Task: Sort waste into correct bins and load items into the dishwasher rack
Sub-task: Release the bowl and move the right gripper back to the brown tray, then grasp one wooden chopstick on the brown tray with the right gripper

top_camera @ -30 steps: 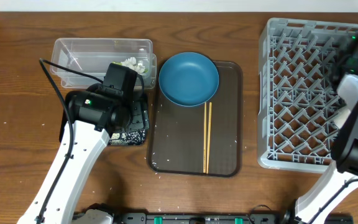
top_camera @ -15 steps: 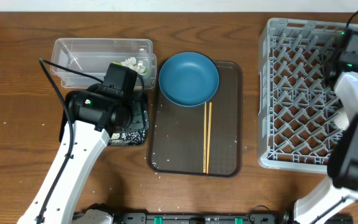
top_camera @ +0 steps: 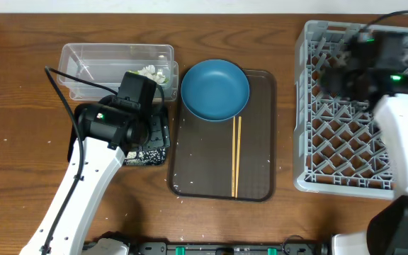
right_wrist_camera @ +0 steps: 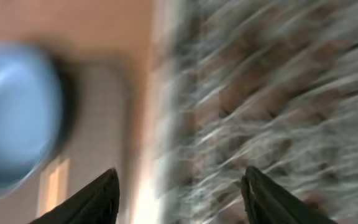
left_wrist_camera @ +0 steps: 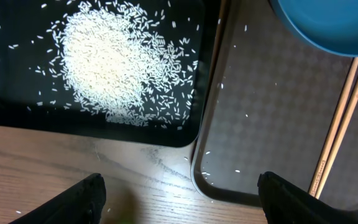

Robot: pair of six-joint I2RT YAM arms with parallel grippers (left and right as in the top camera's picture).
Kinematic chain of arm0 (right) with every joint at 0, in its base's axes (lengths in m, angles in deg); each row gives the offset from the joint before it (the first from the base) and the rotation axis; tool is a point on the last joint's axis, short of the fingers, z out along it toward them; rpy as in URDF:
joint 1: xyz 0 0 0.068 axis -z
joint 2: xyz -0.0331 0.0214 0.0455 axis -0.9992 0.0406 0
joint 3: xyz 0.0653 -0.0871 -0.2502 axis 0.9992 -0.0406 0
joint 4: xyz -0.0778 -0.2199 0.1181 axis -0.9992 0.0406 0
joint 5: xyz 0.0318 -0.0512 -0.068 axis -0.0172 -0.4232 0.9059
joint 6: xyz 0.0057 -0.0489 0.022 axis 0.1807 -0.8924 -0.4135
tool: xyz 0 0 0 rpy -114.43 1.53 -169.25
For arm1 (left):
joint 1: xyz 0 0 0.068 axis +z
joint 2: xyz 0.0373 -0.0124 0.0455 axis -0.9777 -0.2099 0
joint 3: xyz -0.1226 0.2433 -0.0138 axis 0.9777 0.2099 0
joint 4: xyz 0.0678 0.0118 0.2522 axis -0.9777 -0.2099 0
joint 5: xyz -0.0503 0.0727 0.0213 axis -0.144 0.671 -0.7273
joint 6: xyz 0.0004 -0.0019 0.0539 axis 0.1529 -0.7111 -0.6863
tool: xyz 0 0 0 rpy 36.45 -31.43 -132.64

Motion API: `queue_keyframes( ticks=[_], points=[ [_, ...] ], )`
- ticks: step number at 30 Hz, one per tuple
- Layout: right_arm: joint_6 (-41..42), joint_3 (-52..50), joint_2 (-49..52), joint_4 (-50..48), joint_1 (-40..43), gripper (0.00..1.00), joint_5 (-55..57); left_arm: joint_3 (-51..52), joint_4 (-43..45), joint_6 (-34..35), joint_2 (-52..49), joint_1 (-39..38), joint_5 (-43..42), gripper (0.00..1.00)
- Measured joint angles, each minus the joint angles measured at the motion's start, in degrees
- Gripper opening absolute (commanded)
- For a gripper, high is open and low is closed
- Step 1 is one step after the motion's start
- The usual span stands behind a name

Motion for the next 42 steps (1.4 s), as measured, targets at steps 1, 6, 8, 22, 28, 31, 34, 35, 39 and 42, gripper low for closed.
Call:
queue_keyframes(
  ticks=[1,6,8,22,28,31,34,35,39,42],
  points=[
    [0.7,0.0,0.0,2.4,-2.7,0.63,-1.4,0.0,0.0,0.0,0.0,0.0,0.0,0.81],
    [2.6,-1.4,0.0,7.0,-14.8,0.61,-2.7,0.0,0.0,0.0,0.0,0.0,0.0,0.81],
    [4.5,-3.0,0.0,7.0,-19.1,0.61,-1.7,0.0,0.0,0.0,0.0,0.0,0.0,0.81],
    [23.8,-20.8,0.2,-8.0,-36.7,0.53,11.6,0.0,0.0,0.0,0.0,0.0,0.0,0.81],
    [29.1,-25.3,0.2,-12.4,-38.7,0.52,13.7,0.0,0.0,0.0,0.0,0.0,0.0,0.81],
    [30.6,-26.1,0.2,-13.6,-39.2,0.51,14.2,0.0,0.0,0.0,0.0,0.0,0.0,0.81],
    [31.5,-26.4,0.2,-14.3,-39.2,0.51,14.6,0.0,0.0,0.0,0.0,0.0,0.0,0.81],
    [31.8,-26.5,0.2,-14.3,-39.2,0.51,14.8,0.0,0.0,0.0,0.0,0.0,0.0,0.81],
    [32.8,-26.5,0.2,-14.6,-39.2,0.50,15.4,0.0,0.0,0.0,0.0,0.0,0.0,0.81],
    [33.6,-26.5,0.2,-14.9,-39.4,0.50,15.6,0.0,0.0,0.0,0.0,0.0,0.0,0.81]
  ],
)
